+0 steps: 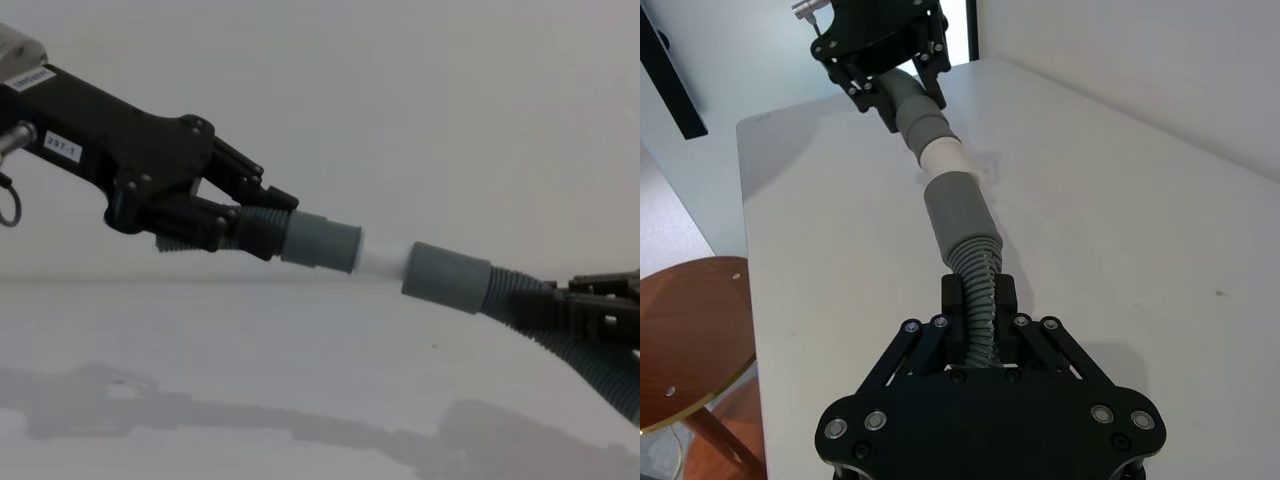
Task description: Use both hands to pick up one end of the pipe from the table, align the ends, and insert them.
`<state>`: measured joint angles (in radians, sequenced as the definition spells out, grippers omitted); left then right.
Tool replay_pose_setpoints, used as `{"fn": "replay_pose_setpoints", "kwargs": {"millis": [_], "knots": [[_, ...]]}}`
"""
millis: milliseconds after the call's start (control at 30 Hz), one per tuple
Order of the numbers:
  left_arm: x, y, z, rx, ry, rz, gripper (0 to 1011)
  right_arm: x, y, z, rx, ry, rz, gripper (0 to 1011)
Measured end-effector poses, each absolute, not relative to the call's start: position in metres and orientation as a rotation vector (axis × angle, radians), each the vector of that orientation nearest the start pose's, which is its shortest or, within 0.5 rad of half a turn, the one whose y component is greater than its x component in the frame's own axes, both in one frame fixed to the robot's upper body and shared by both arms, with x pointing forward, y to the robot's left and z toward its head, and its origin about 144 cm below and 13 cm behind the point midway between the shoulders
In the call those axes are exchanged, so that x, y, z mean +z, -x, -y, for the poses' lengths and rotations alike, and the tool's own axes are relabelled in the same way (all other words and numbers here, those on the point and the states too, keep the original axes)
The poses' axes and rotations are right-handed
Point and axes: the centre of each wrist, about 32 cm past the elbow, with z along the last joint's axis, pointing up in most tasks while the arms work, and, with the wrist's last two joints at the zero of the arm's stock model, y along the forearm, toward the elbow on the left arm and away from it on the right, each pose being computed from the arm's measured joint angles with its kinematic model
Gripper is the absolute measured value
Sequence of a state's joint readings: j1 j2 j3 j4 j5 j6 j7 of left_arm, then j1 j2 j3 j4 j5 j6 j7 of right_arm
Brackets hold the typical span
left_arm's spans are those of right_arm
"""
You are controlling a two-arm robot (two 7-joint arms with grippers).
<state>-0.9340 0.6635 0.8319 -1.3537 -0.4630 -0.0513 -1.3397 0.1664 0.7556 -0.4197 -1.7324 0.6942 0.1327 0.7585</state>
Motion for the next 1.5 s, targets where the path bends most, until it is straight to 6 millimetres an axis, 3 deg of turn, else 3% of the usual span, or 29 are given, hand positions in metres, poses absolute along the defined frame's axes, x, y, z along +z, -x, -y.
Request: {"fn": "replay_pose_setpoints", "kwargs": {"millis": [900,1500], "knots": [[1.3610,-0.6053,-0.2718,-0.216,-0.456,0.388,318,1.2210,-0.4743,0.2960,-0.405,0.117,-0.099,173],[1.3612,-0.6070,-0.2640,-0.210,-0.437,0.402,318,1.2204,-0.4757,0.2943,-0.395,0.106,-0.099,173]]}}
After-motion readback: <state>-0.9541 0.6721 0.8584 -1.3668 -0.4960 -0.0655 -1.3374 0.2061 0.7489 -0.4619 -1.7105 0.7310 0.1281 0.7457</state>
